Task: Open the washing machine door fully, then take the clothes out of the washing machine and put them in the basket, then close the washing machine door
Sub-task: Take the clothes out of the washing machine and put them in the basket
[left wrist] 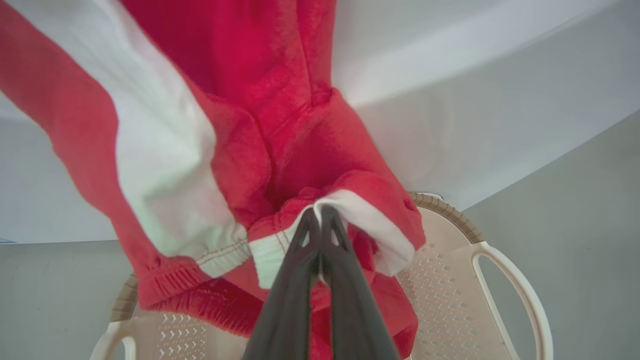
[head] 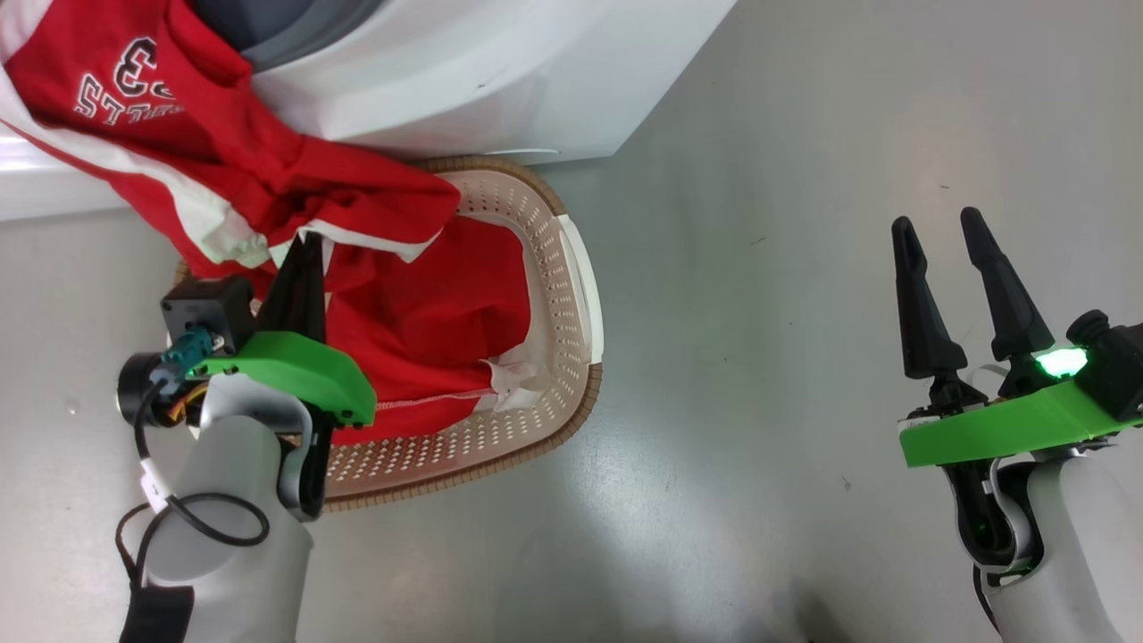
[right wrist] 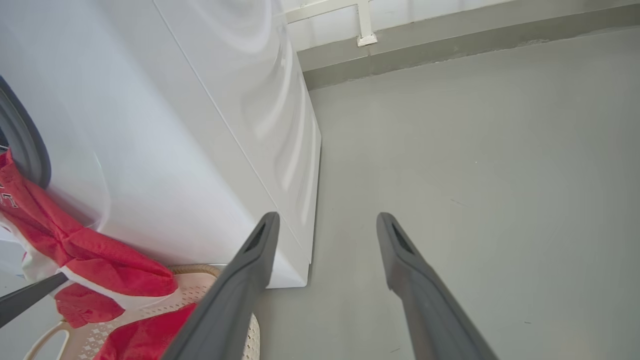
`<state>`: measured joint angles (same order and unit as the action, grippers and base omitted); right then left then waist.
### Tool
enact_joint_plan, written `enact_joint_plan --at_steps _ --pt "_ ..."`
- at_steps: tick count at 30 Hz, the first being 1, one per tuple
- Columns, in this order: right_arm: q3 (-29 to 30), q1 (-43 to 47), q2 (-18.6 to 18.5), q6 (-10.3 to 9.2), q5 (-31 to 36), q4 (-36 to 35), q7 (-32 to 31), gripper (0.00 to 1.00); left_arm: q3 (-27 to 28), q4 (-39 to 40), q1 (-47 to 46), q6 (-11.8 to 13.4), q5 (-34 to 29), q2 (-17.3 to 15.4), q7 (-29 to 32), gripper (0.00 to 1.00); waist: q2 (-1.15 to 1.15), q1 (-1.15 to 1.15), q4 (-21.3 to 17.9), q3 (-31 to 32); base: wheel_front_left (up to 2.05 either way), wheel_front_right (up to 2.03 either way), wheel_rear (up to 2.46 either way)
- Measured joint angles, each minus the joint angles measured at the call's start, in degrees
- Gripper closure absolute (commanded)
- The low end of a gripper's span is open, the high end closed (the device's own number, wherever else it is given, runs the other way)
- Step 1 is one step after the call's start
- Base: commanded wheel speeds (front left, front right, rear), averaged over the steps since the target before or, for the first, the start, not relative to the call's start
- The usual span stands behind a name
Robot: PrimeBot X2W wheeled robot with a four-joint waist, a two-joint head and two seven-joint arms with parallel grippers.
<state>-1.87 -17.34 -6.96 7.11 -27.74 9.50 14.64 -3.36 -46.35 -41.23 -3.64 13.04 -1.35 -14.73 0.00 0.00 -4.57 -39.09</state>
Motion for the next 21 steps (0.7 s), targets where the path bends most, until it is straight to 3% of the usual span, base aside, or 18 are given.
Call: enact_joint_plan --at_steps 1,12,21 --pt "0.0 -0.2 0.0 0.0 0.0 0.0 0.0 0.0 0.2 -0.3 -0.2 0.0 -0.1 0.0 0.0 0.0 0.0 0.0 -0.1 -0.1 0.0 0.0 0.0" --pt "0.3 -0.4 0.0 0.0 0.0 0.2 0.0 0.0 1.8 -0.1 -0.2 -0.5 -0.5 0.1 0.0 0.0 0.0 0.0 0.3 0.6 0.0 0.0 0.0" --pt "0.6 -0.4 0.0 0.0 0.0 0.4 0.0 0.0 2.1 6.2 1.3 -1.0 0.0 0.1 0.0 0.0 0.0 0.0 1.3 1.8 0.0 0.0 0.0"
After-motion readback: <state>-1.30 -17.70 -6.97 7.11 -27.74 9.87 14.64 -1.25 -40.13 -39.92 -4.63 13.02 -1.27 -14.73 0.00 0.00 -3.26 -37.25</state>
